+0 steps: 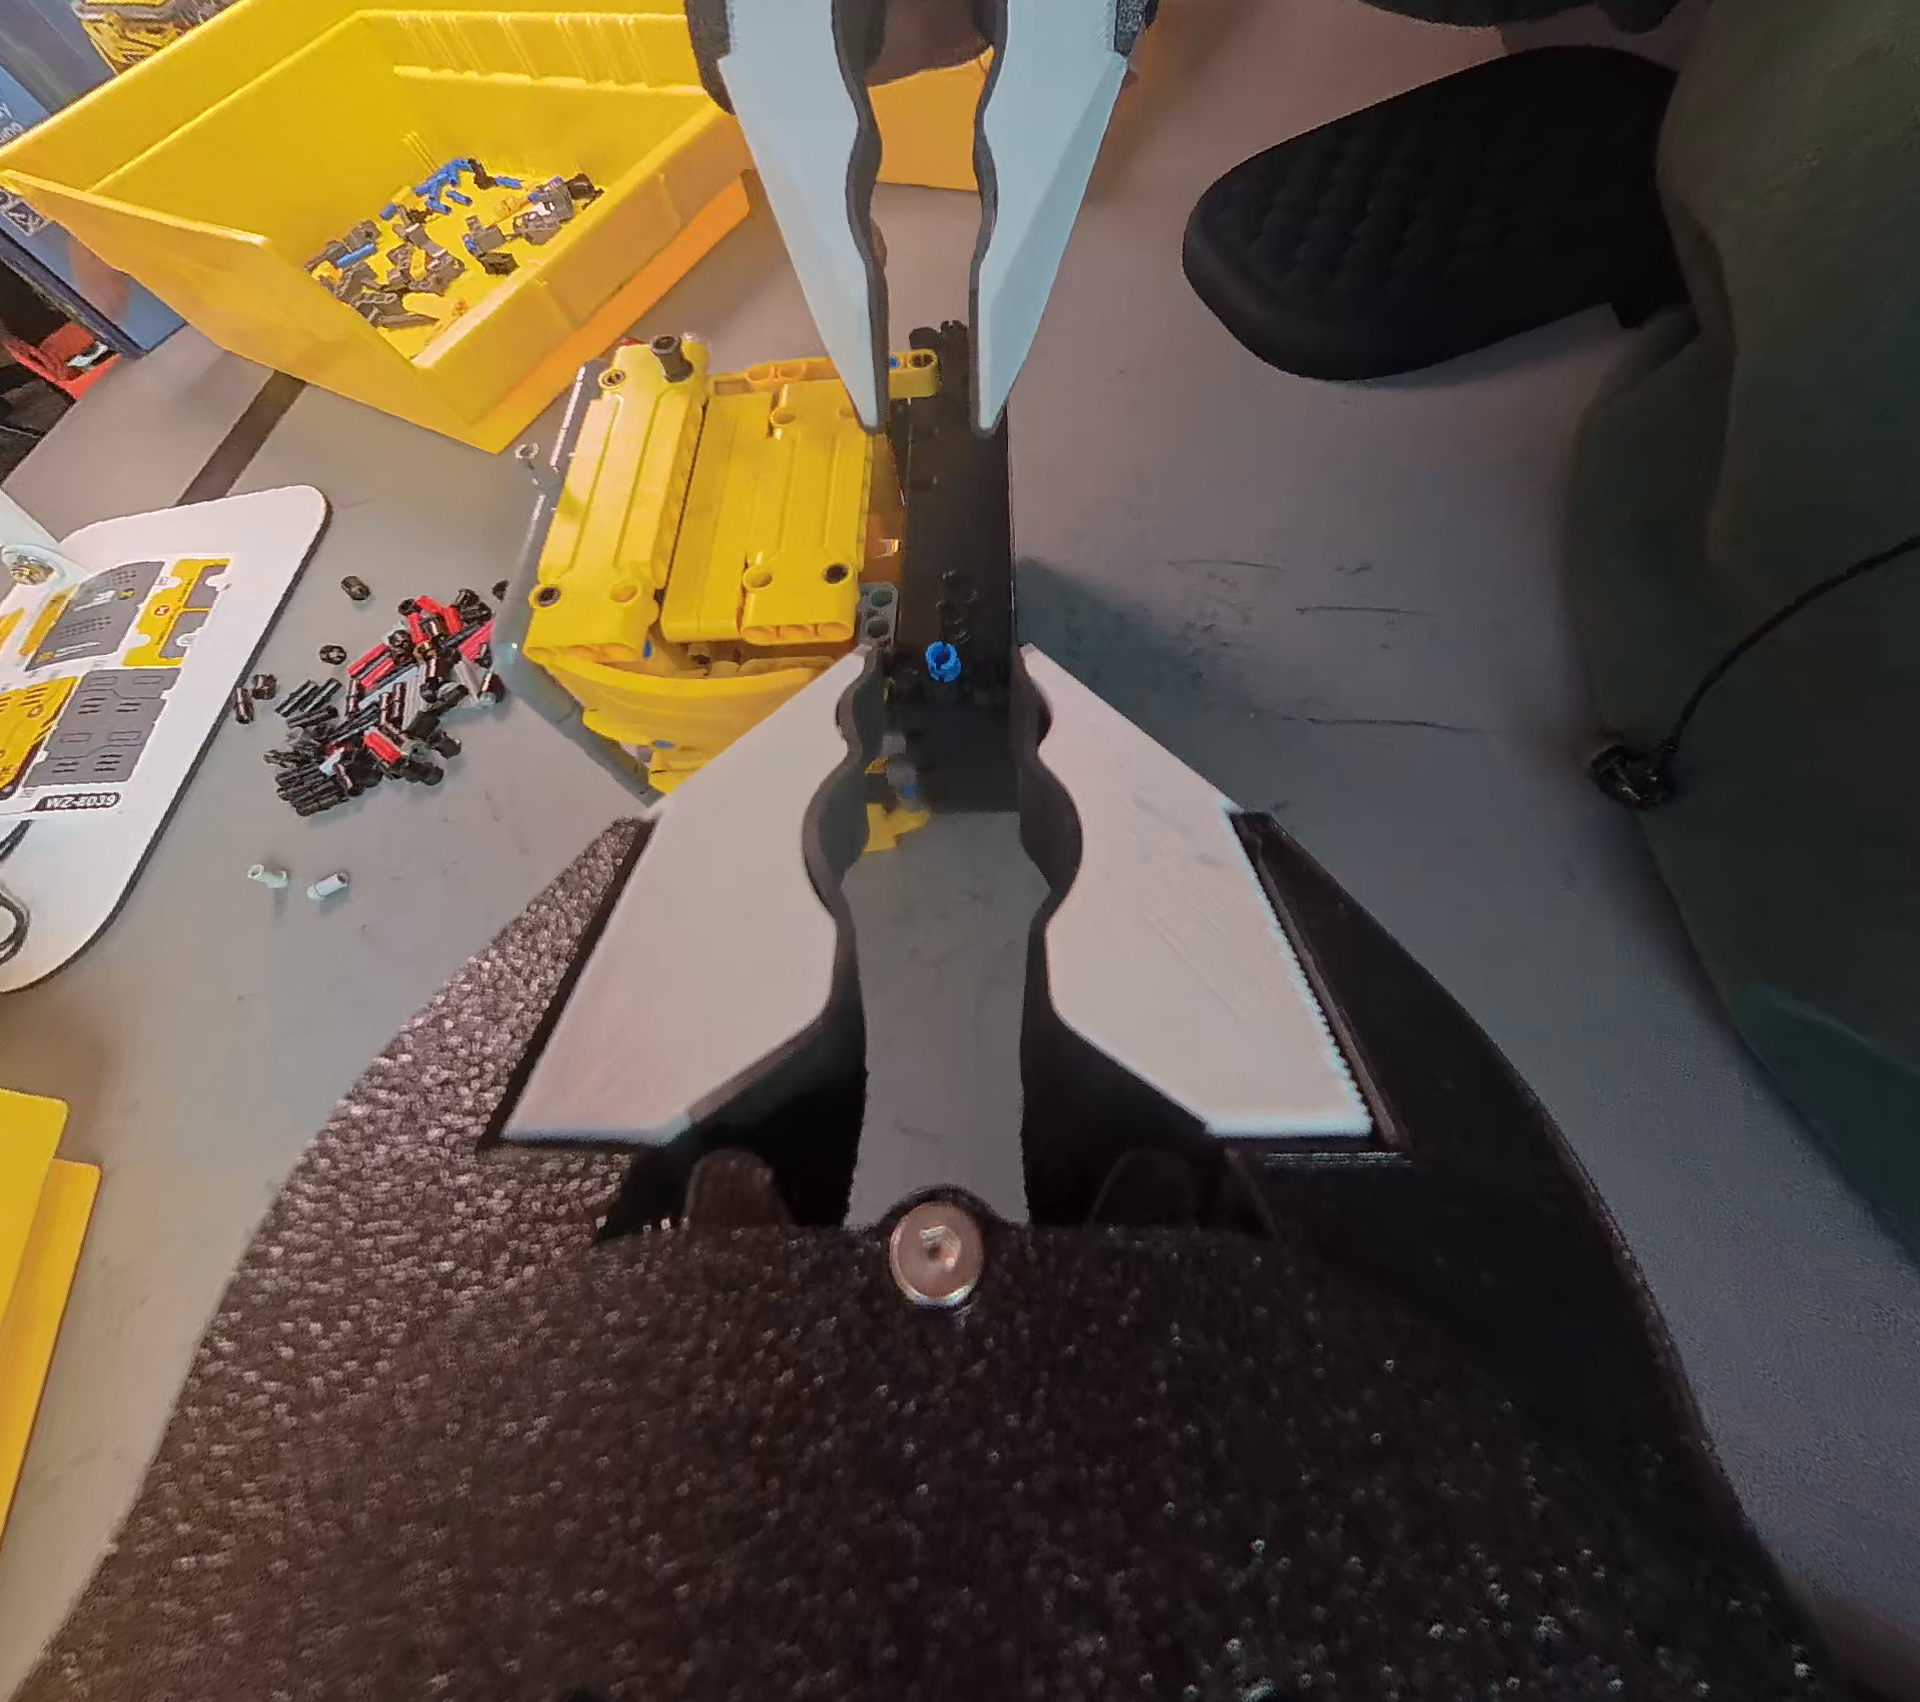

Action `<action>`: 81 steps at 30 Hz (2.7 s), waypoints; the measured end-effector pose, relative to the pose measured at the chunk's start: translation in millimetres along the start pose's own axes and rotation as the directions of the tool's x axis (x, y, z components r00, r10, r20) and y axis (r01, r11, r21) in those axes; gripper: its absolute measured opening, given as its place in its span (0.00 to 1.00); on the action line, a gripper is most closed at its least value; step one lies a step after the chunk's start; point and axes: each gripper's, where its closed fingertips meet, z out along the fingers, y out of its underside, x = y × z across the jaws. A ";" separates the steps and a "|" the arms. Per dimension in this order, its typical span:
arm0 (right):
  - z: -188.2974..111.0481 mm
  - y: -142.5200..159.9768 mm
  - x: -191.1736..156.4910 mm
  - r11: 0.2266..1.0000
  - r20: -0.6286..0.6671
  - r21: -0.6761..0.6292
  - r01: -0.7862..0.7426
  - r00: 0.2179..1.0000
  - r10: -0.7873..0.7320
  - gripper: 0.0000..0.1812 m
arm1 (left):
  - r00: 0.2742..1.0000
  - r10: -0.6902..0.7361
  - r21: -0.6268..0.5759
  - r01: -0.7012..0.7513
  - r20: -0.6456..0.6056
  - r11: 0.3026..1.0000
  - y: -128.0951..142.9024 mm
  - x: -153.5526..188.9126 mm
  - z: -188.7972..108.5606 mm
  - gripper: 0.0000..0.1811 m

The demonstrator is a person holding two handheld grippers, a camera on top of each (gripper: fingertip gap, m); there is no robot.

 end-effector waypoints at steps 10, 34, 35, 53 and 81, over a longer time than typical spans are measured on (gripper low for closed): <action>2.8 6.5 -2.4 1.000 0.021 0.009 -0.015 1.000 0.014 0.09 | 1.000 0.000 0.005 0.000 -0.005 1.000 2.9 -3.6 -7.8 0.12; 31.7 -25.9 -5.9 0.999 0.058 -0.007 0.048 0.997 -0.048 0.04 | 0.998 -0.052 -0.084 0.056 0.043 0.995 -2.3 -2.5 4.5 0.12; 33.4 -24.7 -6.3 0.998 0.061 -0.021 0.053 0.997 -0.051 0.05 | 0.998 -0.050 -0.088 0.054 0.042 0.995 -2.1 -2.2 3.6 0.12; 36.2 -20.7 -5.9 0.991 0.139 -0.117 0.070 0.989 -0.053 0.03 | 0.998 -0.065 -0.022 0.066 0.015 0.998 -7.3 0.0 -2.1 0.09; 40.5 -18.3 -7.9 0.986 0.083 -0.158 -0.055 0.994 0.069 0.04 | 0.996 -0.079 -0.030 0.080 0.029 0.996 -4.3 -2.7 -4.8 0.06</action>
